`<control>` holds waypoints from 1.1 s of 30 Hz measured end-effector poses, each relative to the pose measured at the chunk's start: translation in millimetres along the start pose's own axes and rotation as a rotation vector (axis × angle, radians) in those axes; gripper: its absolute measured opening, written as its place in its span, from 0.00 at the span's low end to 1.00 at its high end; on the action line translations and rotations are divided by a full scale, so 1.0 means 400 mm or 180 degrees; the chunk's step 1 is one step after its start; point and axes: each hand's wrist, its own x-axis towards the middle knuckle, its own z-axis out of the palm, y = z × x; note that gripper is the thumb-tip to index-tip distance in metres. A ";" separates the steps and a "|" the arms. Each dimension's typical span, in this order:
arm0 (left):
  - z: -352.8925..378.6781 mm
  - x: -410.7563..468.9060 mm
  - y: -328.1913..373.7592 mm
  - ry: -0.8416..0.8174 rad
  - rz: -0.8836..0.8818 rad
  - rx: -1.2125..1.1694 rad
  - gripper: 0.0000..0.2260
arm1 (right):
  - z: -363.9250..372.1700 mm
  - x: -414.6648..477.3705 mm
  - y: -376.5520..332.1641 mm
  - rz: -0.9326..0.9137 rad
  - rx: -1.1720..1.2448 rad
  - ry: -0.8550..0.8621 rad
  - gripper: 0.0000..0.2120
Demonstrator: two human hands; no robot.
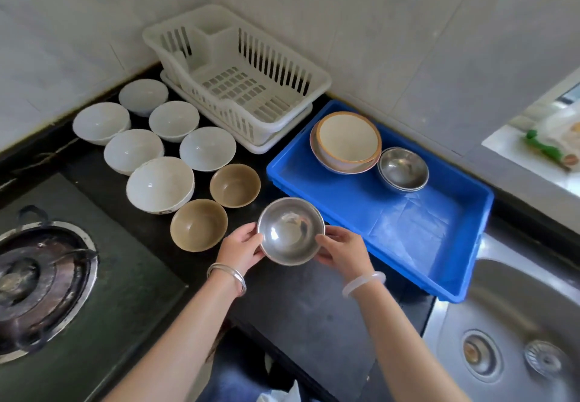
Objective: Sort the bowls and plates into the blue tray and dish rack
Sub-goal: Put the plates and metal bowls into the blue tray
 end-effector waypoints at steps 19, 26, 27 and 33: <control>0.680 0.222 0.134 -0.0717 0.0225 0.0962 0.13 | -0.460 0.239 -0.210 -0.0212 0.0620 0.1436 0.09; 0.762 0.261 0.104 -0.0333 0.0294 0.1213 0.10 | -0.499 0.343 -0.234 -0.0049 0.0188 0.1604 0.10; 0.767 0.263 0.099 -0.0296 0.0352 0.1287 0.09 | -0.501 0.353 -0.236 -0.0047 0.0131 0.1649 0.09; 0.777 0.278 0.069 -0.0184 0.0421 0.1613 0.13 | -0.492 0.379 -0.245 -0.0165 -0.0346 0.1698 0.09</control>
